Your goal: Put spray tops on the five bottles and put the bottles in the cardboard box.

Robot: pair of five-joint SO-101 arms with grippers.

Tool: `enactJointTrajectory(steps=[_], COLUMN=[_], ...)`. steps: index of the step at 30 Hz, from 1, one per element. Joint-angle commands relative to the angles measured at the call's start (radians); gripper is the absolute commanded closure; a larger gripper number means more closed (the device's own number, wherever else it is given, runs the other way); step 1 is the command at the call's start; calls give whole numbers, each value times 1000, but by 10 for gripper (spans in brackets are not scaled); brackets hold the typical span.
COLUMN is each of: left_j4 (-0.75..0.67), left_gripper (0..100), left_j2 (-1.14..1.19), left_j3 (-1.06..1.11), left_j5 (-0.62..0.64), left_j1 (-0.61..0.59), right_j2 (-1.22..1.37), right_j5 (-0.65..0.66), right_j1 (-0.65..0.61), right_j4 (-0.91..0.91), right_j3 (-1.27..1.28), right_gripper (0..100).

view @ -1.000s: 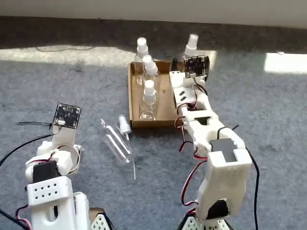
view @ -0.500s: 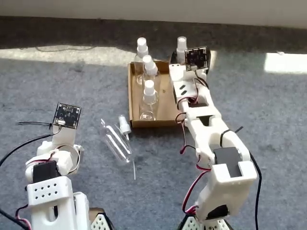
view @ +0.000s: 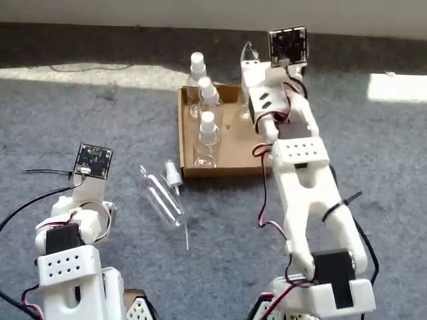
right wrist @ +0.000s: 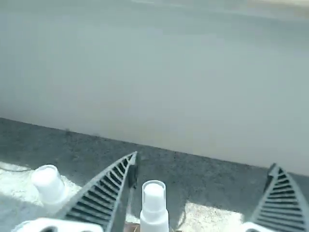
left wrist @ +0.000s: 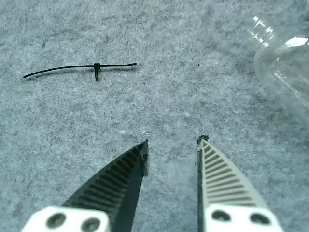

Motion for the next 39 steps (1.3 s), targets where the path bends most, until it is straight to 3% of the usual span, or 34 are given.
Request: enactJointTrajectory(steps=[1,5,8,11,17,20,25,31,39], left_j4=[-12,-11,-9,-12,-8,37,164,161,-44], left_gripper=[835,835,836,837,835,835,835,835,835], left_j2=[-15,-15,-15,-15,-4,-2,-2,56,357], left_j3=[-5,-5,-4,-5,-117,-246,-486,-616,-708], left_j5=[0,0,0,0,-3,-11,-118,-169,-178], left_j1=[-10,-10,-12,-13,-176,-263,-346,-512,-690], right_j2=[-222,-433,-565,-628,-483,-367,-229,-119,13], right_j5=[3,3,12,34,32,15,-38,-38,-38], right_j1=[-8,-45,-156,-268,-516,-615,-708,-743,-748], right_j4=[277,596,676,817,1147,1227,1216,1043,845], right_j3=[-77,61,209,176,-18,-70,-105,-124,-54], right_gripper=[652,652,652,652,652,652,652,652,652])
